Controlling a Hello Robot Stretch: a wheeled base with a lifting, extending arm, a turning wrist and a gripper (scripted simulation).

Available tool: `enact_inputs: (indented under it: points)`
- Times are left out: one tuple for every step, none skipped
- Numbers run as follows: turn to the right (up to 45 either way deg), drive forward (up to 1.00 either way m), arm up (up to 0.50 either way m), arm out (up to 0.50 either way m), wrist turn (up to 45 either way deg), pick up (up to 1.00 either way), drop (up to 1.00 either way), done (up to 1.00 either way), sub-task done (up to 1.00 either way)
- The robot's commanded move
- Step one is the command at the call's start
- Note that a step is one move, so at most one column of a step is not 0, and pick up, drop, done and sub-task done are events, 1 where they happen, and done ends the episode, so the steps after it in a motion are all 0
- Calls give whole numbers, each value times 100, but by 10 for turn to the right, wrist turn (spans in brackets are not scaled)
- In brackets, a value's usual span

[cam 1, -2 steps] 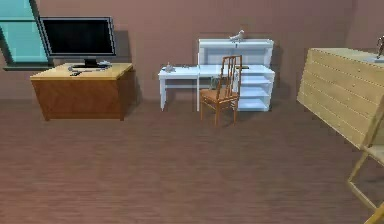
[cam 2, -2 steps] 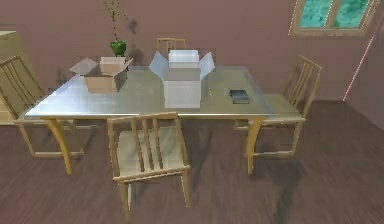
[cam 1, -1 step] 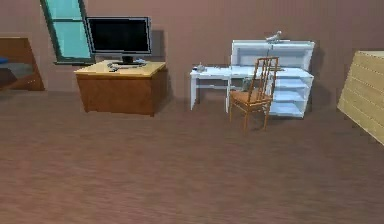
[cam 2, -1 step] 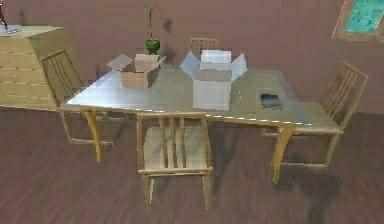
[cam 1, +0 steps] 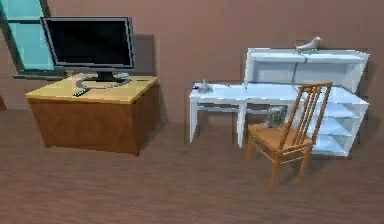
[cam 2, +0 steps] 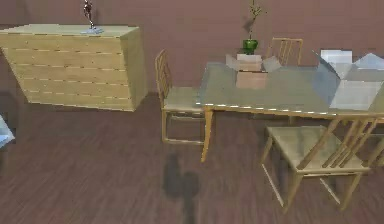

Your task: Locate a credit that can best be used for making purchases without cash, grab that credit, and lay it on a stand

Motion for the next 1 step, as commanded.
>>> enact_inputs:
  points:
    - [0,100,0,0,0,0,0,0,0]
